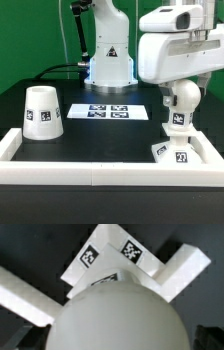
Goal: Assemble lamp
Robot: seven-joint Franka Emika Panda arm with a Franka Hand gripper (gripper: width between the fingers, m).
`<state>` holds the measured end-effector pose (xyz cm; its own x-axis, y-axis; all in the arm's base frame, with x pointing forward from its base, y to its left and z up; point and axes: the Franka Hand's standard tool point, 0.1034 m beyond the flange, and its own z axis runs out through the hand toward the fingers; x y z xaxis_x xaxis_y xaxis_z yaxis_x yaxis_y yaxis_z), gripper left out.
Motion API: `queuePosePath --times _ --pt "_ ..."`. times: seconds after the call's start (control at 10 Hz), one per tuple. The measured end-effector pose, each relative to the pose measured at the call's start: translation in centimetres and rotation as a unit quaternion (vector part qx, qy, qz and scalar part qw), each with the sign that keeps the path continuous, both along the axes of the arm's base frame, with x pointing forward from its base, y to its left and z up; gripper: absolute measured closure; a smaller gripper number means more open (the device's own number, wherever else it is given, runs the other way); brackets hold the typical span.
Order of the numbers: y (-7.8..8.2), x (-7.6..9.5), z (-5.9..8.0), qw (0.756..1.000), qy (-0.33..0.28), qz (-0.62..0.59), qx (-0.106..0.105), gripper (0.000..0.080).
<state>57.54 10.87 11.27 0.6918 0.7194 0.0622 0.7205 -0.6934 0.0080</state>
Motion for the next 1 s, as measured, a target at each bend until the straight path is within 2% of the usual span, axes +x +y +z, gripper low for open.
queuePosePath --times 0.3,0.7,0.9,1.0 --pt "0.27 -0.14 -0.14 0.990 -0.003 0.140 -0.015 0.0100" --pt "0.41 0.23 -0.12 0.957 -0.001 0.286 -0.041 0.0100" --pt "0.29 0.29 -0.12 0.945 -0.001 0.322 -0.046 0.0100" --pt "-0.05 0.35 -0.13 0.930 -0.001 0.363 -0.052 0.0100"
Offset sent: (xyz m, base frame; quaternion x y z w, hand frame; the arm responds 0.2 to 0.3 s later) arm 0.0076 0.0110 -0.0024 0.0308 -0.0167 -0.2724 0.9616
